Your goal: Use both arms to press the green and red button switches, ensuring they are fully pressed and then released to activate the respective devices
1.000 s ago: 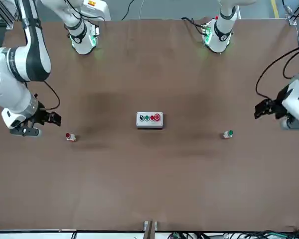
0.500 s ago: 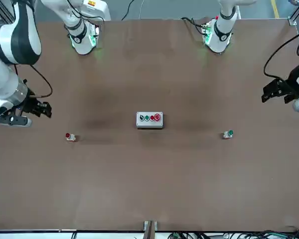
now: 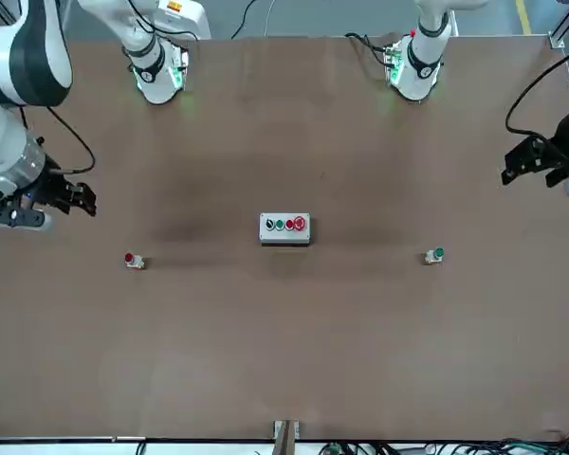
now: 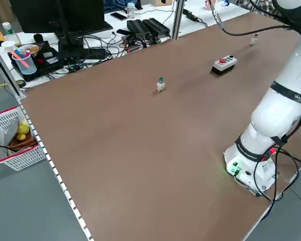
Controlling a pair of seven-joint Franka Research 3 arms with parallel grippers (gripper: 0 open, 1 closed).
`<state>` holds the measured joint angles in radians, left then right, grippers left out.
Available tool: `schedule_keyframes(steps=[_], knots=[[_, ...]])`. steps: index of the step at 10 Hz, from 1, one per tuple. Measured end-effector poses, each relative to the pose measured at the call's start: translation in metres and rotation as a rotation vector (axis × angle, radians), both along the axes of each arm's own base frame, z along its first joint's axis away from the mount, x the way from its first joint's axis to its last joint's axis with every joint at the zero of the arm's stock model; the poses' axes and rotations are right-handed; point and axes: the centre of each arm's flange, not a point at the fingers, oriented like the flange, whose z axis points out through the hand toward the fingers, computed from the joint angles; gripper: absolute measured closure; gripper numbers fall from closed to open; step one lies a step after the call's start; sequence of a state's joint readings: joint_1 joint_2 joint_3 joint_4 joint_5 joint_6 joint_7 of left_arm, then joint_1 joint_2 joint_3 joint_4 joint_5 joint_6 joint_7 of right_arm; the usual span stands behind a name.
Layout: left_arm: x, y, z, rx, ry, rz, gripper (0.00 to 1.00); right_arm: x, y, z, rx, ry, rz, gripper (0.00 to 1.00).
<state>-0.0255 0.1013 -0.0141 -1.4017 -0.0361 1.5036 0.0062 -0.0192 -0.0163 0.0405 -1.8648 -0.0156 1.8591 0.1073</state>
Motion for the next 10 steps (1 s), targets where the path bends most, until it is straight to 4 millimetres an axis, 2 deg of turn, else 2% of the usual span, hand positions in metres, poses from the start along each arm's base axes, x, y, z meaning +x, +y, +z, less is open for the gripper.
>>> schedule_keyframes(steps=[3, 4, 10], knots=[[0.000, 0.000, 0.000, 0.000, 0.000, -0.003, 0.00, -0.011, 0.001, 0.024, 0.014, -0.001, -0.007, 0.21], [0.000, 0.000, 0.000, 0.000, 0.000, -0.003, 0.00, -0.013, 0.000, 0.029, 0.014, 0.005, -0.008, 0.09], [0.000, 0.000, 0.000, 0.000, 0.000, -0.004, 0.00, -0.027, -0.002, 0.055, 0.018, -0.006, -0.016, 0.06]])
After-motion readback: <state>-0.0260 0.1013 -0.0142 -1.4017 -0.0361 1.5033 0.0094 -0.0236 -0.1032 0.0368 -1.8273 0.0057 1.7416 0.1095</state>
